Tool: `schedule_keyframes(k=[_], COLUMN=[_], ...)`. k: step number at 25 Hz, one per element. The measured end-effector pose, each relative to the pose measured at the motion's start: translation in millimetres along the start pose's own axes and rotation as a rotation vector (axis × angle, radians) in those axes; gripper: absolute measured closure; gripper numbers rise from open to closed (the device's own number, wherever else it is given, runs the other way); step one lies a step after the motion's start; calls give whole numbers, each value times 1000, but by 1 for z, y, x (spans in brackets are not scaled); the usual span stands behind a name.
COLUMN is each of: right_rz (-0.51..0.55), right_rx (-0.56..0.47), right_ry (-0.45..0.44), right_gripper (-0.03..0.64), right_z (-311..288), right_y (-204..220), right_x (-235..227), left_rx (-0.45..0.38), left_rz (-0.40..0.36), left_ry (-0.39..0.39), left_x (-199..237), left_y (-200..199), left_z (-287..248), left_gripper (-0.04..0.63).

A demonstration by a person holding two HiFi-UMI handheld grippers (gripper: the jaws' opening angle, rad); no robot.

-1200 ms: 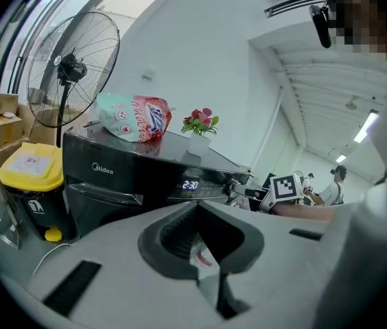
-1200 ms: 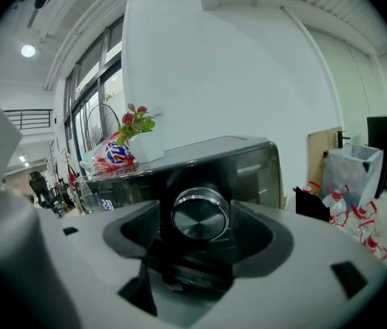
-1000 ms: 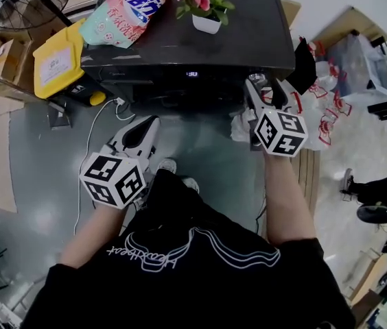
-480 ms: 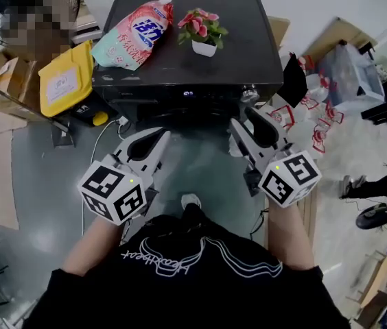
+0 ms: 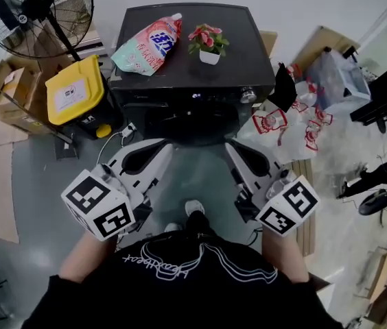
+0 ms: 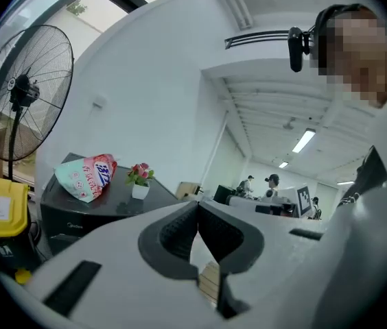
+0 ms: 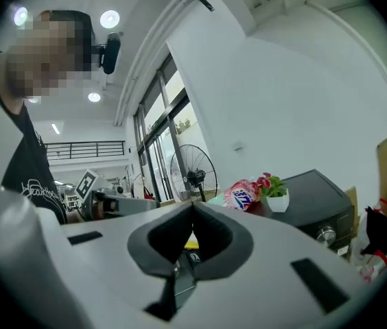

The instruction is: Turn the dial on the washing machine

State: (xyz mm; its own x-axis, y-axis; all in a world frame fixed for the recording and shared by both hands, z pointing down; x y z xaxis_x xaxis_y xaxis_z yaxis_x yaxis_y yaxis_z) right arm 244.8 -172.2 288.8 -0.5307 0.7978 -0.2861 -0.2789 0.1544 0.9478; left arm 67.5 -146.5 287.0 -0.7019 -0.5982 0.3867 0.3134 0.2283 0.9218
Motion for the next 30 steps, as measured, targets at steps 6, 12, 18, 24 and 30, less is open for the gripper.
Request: schedule_keyframes(k=[6,12,18,24,30], right_rz=[44,66,63,51,62], right_rx=[12,6,-3,4,6], right_ry=[-6,23,29,35,36], right_gripper=[614,614,614,614,614], right_z=[15,29,38,41,41], right_y=[-7,-7,-4,0,2], right_x=[47,73,89,96,103], left_rx=[-53,-44,-39,-38,-36], left_rz=[-15,-99,-67,-68,-64], left_ry=[81,112,130,141,132], left_x=[-30,-52,-57,-61,-60], left_y=[-15,-16,-8,-7,-6], left_z=[30,48,59,66,73], left_gripper=[589,591,591,590,590])
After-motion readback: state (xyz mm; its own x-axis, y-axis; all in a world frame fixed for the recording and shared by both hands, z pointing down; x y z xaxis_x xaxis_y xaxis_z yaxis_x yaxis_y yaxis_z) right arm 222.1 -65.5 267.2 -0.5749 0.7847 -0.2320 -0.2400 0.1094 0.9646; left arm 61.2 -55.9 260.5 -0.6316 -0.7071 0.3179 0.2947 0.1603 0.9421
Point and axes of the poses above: the fingertips, and each gripper's own axes: z backward along the fingers, x to its left, y out of its underside, the point moved 5 cm from there along z, backward along the fingers, and after that the axes turned 11 degrees about -x, right-handed, at the moved point
